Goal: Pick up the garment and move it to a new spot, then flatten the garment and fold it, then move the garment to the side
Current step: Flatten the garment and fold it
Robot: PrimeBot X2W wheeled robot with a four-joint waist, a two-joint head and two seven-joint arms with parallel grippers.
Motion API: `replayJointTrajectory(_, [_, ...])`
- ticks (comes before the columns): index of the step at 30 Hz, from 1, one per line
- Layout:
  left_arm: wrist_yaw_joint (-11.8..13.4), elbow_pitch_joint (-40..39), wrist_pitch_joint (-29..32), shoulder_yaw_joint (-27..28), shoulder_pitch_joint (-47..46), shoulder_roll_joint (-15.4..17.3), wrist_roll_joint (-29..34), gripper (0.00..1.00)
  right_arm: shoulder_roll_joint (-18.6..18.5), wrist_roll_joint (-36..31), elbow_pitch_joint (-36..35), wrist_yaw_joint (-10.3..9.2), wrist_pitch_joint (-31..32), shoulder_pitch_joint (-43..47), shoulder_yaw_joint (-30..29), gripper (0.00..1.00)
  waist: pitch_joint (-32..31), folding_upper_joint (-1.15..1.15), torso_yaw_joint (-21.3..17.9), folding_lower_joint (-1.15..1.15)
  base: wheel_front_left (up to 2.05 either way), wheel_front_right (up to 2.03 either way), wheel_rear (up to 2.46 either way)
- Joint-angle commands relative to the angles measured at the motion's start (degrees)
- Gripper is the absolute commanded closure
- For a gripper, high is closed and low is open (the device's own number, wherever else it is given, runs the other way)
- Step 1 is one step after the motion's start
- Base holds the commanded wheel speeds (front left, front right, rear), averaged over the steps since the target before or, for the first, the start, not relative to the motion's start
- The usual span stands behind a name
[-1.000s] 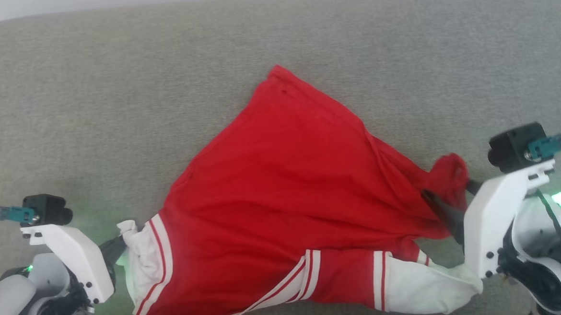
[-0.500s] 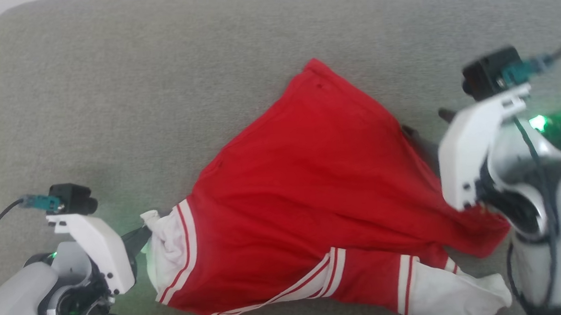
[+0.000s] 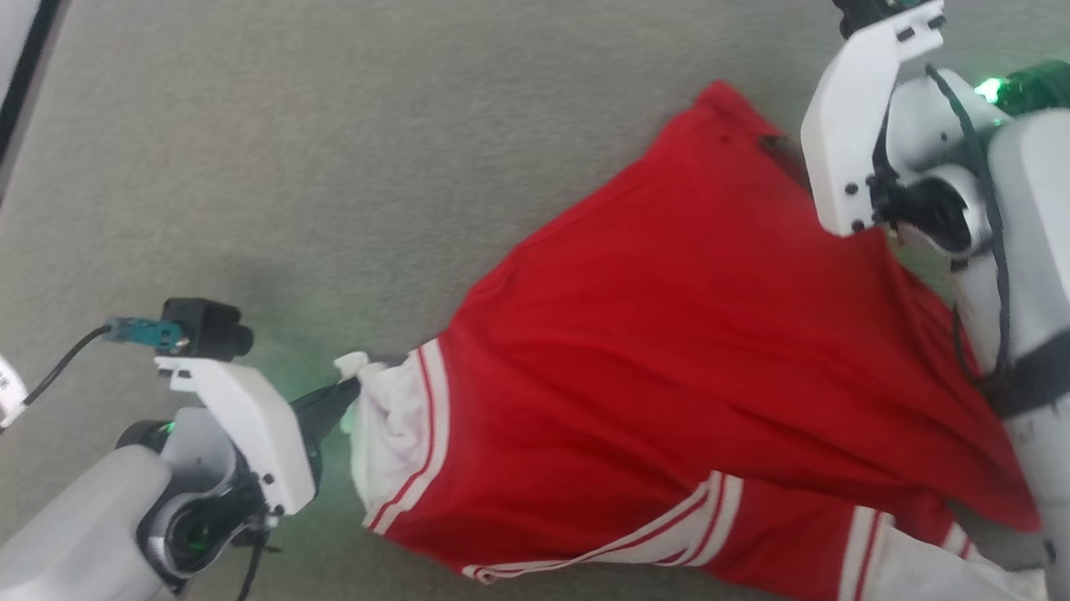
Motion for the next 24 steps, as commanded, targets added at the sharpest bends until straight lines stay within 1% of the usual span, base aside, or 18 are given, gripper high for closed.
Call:
replayJointTrajectory(1, [-0.46, 0.96, 0.20, -0.44, -0.65, -0.66, 0.83, 1.00, -0.54, -0.02, 3.21, -0.09, -0.54, -2.00, 1.05, 0.00, 1.24, 0.00, 1.95, 0.00, 0.00, 0.00, 0.00])
replayJointTrajectory(2, [-0.81, 1.36, 0.16, -0.54, -0.99, -1.11, 0.97, 1.00, -0.90, -0.05, 5.64, -0.09, -0.72, -3.29, 2.08, 0.00, 1.51, 0.00, 2.53, 0.00, 0.00, 0.00, 0.00])
replayJointTrajectory(3, [-0.81, 1.36, 0.16, -0.54, -0.99, -1.11, 0.97, 1.00, -0.90, -0.05, 5.64, -0.09, -0.72, -3.29, 2.08, 0.00, 1.51, 0.00, 2.53, 0.00, 0.00, 0.00, 0.00])
replayJointTrajectory(4, [-0.98, 1.76, 0.09, -0.62, -1.25, -1.57, 1.16, 1.00, -1.18, 0.17, 7.85, -0.09, -0.76, -4.36, 2.78, 0.00, 1.75, 0.00, 3.06, 0.00, 0.00, 0.00, 0.00])
replayJointTrajectory(8, [-1.99, 3.54, -0.05, -1.07, -2.11, -3.07, 1.52, 1.00, -1.60, 1.52, 16.12, -0.07, 0.26, -7.54, 7.59, 0.00, 2.48, 0.00, 4.56, 0.00, 0.00, 0.00, 0.00])
replayJointTrajectory(11, [-2.55, 4.82, -0.20, -1.20, -2.53, -3.89, 1.47, 1.00, -1.51, 4.20, 21.12, -0.04, 2.53, -7.14, 12.44, 0.00, 2.86, 0.00, 5.25, 0.00, 0.00, 0.00, 0.00])
replayJointTrajectory(15, [-3.01, 6.33, -0.38, -1.36, -3.03, -4.50, 1.45, 1.00, -2.68, 7.43, 26.23, 0.03, 5.36, -6.14, 17.63, 0.00, 3.06, 0.00, 5.68, 0.00, 0.00, 0.00, 0.00])
replayJointTrajectory(16, [-3.22, 6.70, -0.41, -1.30, -3.19, -4.65, 1.34, 1.00, -2.93, 8.25, 27.01, 0.10, 5.76, -6.08, 18.77, 0.78, 3.05, 0.00, 5.74, 0.00, 0.00, 0.00, 0.00])
replayJointTrajectory(17, [-3.36, 7.07, -0.45, -1.28, -3.39, -4.74, 1.28, 1.00, -3.12, 9.25, 27.37, 0.15, 5.65, -6.16, 19.37, 1.00, 3.01, 0.00, 5.73, 0.00, 0.00, 0.00, 0.00])
replayJointTrajectory(20, [-3.49, 8.09, -0.21, -1.08, -4.38, -4.54, 1.09, 1.00, -3.62, 10.65, 27.76, 0.13, 1.60, -8.66, 19.58, 1.00, 2.68, 0.00, 5.22, 0.00, 0.00, 0.00, 0.00])
replayJointTrajectory(24, [-3.79, 8.78, 0.16, -0.24, -6.24, -3.38, 1.07, 1.00, -3.49, 12.01, 28.16, -0.06, -2.64, -11.53, 19.58, 1.00, 1.30, 0.00, 3.63, 0.00, 0.00, 0.00, 0.00])
